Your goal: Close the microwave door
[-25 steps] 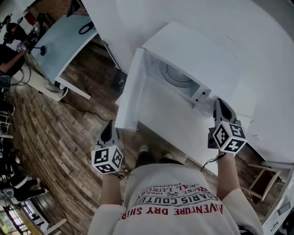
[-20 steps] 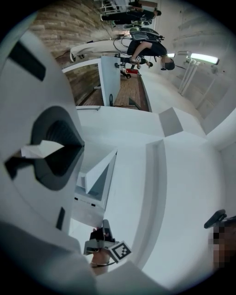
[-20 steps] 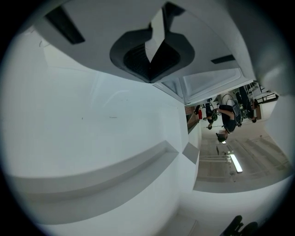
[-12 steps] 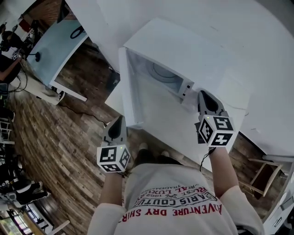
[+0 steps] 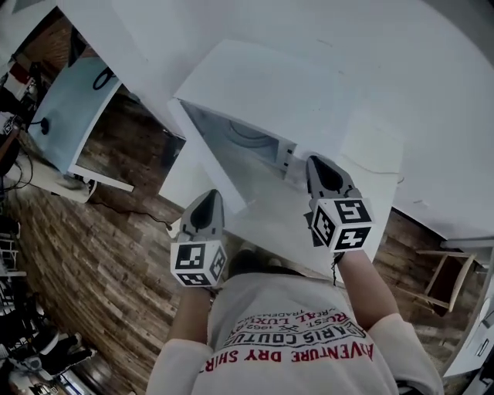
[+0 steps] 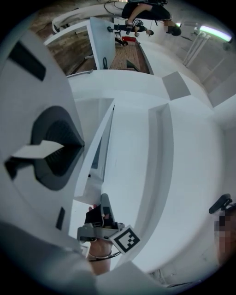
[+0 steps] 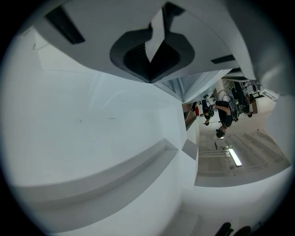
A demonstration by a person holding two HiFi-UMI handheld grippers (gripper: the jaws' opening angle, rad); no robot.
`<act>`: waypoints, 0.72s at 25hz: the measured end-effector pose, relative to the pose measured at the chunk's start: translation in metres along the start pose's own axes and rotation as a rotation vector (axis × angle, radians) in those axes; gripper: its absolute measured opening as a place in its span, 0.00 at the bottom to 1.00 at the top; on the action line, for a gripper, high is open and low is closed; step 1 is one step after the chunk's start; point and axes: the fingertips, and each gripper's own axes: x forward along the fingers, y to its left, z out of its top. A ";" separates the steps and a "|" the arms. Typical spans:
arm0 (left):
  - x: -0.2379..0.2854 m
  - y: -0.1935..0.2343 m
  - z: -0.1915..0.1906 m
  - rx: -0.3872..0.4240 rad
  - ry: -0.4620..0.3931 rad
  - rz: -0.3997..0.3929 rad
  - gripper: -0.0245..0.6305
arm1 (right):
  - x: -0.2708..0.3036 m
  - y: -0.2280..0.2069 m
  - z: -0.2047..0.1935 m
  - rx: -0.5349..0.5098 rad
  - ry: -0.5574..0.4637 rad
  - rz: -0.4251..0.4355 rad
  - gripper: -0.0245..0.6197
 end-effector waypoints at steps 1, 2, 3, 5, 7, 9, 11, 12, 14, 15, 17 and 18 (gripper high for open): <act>0.007 -0.003 0.002 -0.002 0.000 -0.014 0.03 | 0.001 -0.001 0.000 0.006 0.003 0.000 0.05; 0.014 -0.005 0.004 -0.006 -0.002 -0.033 0.03 | 0.001 -0.003 0.001 0.012 0.005 -0.005 0.05; 0.021 -0.008 0.007 -0.010 -0.004 -0.056 0.03 | 0.001 -0.005 0.001 0.016 0.006 -0.014 0.05; 0.034 -0.012 0.011 -0.005 -0.004 -0.099 0.03 | 0.001 -0.008 0.003 0.021 0.004 -0.034 0.05; 0.044 -0.016 0.012 0.022 0.000 -0.145 0.03 | 0.003 -0.008 0.003 0.020 -0.001 -0.044 0.05; 0.054 -0.026 0.011 0.069 0.007 -0.215 0.03 | 0.004 -0.009 0.003 0.019 -0.004 -0.059 0.05; 0.066 -0.039 0.009 0.116 0.025 -0.285 0.03 | 0.003 -0.010 0.002 0.021 -0.004 -0.086 0.05; 0.072 -0.045 0.008 0.129 0.031 -0.311 0.03 | 0.004 -0.011 0.003 0.017 -0.003 -0.096 0.05; 0.083 -0.053 0.008 0.136 0.036 -0.346 0.03 | 0.005 -0.011 0.004 0.004 0.002 -0.104 0.05; 0.088 -0.055 0.008 0.136 0.039 -0.356 0.03 | 0.006 -0.011 0.005 0.001 0.004 -0.106 0.05; 0.098 -0.054 0.009 0.135 0.048 -0.352 0.03 | 0.007 -0.012 0.005 -0.002 0.011 -0.110 0.05; 0.101 -0.051 0.010 0.131 0.053 -0.341 0.03 | 0.007 -0.012 0.005 -0.005 0.015 -0.112 0.05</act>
